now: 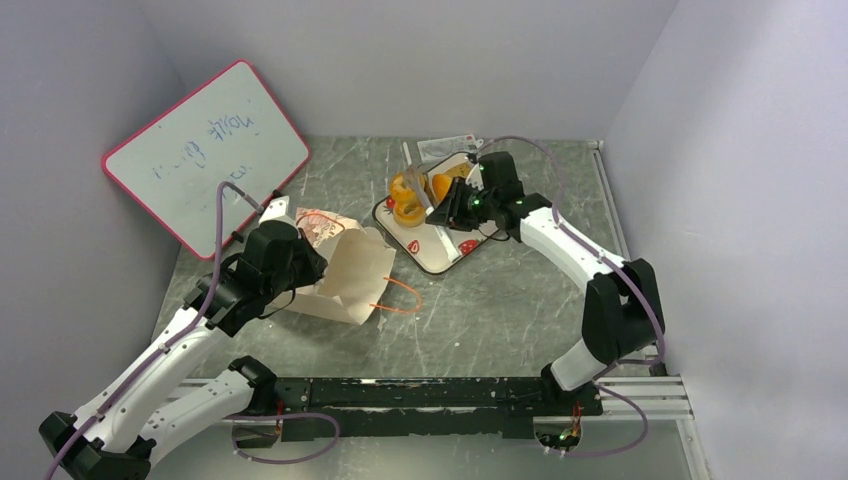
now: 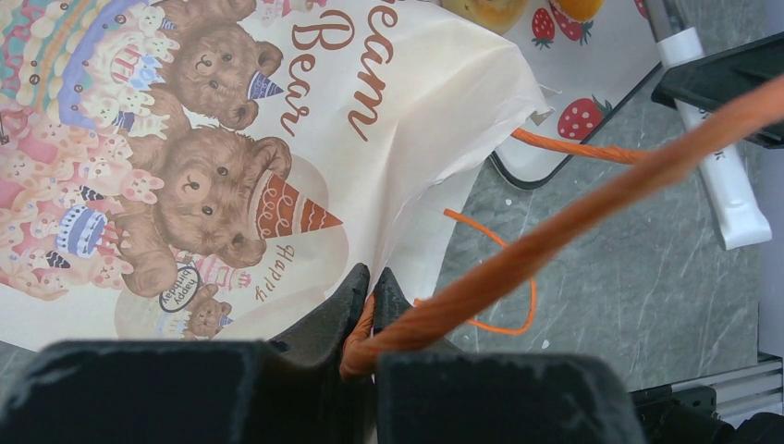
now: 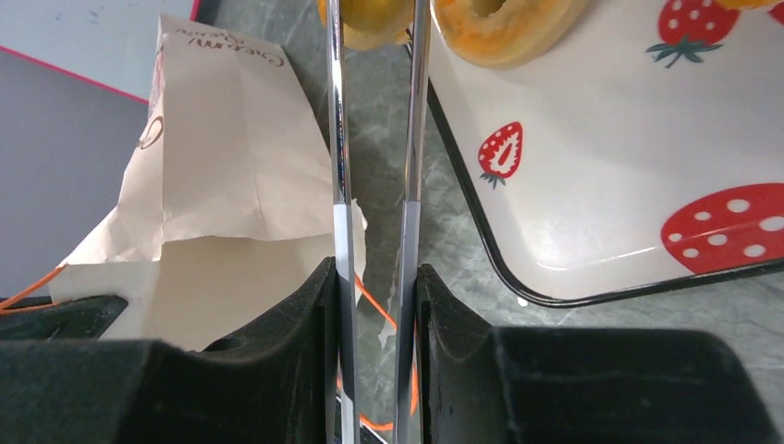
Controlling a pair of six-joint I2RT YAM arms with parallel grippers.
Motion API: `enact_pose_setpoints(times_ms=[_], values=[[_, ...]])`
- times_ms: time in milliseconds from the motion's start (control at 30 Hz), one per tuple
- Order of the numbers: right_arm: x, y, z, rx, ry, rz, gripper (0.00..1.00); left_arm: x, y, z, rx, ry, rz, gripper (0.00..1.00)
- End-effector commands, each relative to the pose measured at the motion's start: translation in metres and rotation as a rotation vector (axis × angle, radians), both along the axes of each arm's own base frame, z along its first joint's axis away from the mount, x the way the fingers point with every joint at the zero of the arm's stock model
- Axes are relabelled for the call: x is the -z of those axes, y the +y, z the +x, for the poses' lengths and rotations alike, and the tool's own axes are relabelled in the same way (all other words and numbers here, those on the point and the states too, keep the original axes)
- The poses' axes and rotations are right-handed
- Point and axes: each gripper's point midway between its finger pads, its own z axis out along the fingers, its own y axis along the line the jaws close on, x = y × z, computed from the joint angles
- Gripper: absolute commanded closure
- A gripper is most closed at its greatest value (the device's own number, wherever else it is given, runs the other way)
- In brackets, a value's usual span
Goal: Take the fake bread out of the paper bag
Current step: Place the fake bread in the container.
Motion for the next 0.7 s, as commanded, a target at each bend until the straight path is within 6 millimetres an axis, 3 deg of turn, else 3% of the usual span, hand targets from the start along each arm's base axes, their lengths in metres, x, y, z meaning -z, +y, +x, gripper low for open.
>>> enact_pose_setpoints(times_ms=[0,667], values=[[-0.005,0.014,0.006,-0.031,-0.045,0.044,0.94,-0.001,-0.002,-0.004,0.013,0.004,-0.007,0.93],[0.053,0.011,-0.004,-0.036,0.047,0.006,0.92,0.003,0.001,-0.002,-0.003,0.024,0.020,0.93]])
